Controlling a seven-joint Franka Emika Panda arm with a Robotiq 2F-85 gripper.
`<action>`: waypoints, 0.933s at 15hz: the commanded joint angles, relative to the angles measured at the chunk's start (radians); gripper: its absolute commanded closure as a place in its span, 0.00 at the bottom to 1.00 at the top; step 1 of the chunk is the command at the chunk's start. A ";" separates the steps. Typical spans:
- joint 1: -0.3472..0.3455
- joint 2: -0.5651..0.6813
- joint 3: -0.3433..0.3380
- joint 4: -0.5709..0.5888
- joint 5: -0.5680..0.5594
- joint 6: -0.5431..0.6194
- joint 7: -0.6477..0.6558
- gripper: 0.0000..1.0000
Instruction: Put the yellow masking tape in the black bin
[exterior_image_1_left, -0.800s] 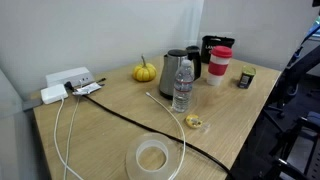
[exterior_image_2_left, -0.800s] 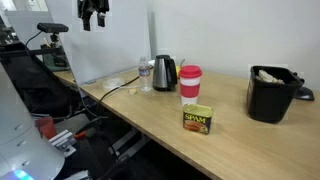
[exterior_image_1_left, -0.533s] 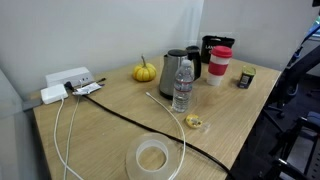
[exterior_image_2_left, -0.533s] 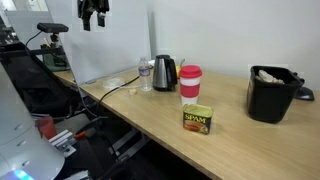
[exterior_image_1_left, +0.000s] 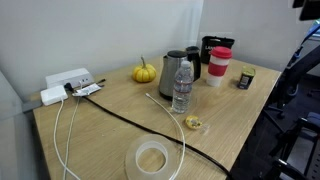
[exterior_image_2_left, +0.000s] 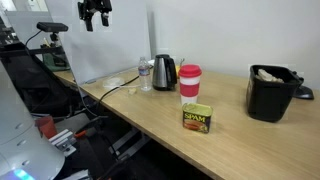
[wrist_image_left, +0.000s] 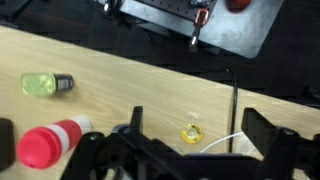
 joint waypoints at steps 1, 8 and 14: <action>0.048 0.133 0.069 0.053 -0.008 0.155 0.067 0.00; 0.079 0.280 0.093 0.044 -0.037 0.344 0.200 0.00; 0.078 0.287 0.092 0.054 -0.041 0.349 0.215 0.00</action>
